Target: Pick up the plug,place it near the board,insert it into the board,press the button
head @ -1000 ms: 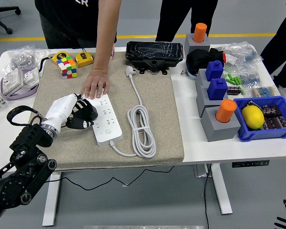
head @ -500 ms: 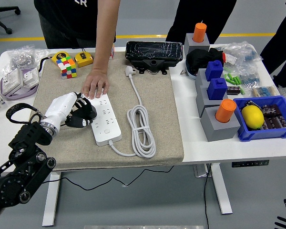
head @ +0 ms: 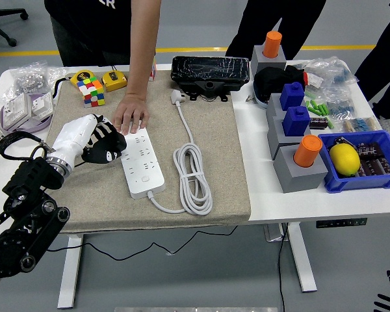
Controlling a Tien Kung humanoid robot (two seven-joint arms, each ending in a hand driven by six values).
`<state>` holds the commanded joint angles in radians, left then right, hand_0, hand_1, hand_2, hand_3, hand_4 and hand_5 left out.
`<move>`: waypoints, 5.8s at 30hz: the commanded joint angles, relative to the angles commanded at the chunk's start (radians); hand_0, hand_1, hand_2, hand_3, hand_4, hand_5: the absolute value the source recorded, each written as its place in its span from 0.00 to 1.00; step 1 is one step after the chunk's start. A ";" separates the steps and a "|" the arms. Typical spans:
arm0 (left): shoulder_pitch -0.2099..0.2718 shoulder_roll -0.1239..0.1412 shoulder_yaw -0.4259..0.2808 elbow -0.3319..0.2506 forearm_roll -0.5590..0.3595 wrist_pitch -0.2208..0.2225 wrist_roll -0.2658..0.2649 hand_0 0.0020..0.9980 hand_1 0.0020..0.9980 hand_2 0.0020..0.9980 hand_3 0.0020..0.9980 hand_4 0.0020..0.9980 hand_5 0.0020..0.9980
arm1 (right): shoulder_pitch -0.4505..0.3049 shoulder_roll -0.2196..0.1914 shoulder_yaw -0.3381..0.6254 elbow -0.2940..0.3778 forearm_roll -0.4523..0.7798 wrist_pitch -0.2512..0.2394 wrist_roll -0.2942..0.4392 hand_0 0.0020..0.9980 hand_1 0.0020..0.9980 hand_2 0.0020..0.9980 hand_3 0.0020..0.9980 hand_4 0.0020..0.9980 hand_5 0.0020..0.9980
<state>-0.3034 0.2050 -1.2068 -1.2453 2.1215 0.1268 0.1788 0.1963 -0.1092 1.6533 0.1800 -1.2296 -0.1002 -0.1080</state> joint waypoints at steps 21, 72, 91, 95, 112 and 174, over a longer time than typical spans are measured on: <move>0.080 0.025 -0.088 0.019 0.041 -0.026 0.000 0.32 0.43 0.33 0.36 0.64 0.12 | -0.002 0.003 0.007 0.000 0.000 -0.001 0.003 0.67 0.58 0.60 0.64 1.00 1.00; 0.162 -0.109 -0.262 -0.086 -0.630 0.011 -0.337 1.00 1.00 1.00 1.00 1.00 1.00 | -0.009 0.012 0.005 0.000 -0.002 0.003 0.003 0.67 0.58 0.60 0.64 1.00 1.00; 0.205 -0.146 -0.360 -0.034 -1.172 -0.054 -0.447 0.86 0.86 0.83 0.83 1.00 1.00 | -0.007 0.032 -0.001 0.000 -0.007 0.008 0.008 0.68 0.58 0.60 0.64 1.00 1.00; 0.214 -0.153 -0.386 -0.013 -1.163 -0.048 -0.432 0.86 0.86 0.83 0.83 1.00 1.00 | -0.005 0.035 -0.006 0.000 -0.005 0.009 0.008 0.68 0.58 0.60 0.64 1.00 1.00; 0.229 -0.153 -0.379 -0.030 -1.114 -0.013 -0.380 0.79 0.79 0.76 0.78 1.00 1.00 | -0.001 0.038 -0.024 0.000 0.004 0.007 0.004 0.68 0.59 0.61 0.64 1.00 1.00; 0.222 -0.156 -0.371 -0.056 -0.963 0.001 -0.324 0.75 0.75 0.73 0.75 1.00 0.79 | -0.005 0.036 -0.027 0.000 0.006 0.006 0.001 0.68 0.59 0.61 0.64 1.00 1.00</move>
<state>-0.0813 0.0491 -1.5781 -1.3014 1.1583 0.1274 -0.1453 0.1913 -0.0730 1.6266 0.1800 -1.2236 -0.0945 -0.1068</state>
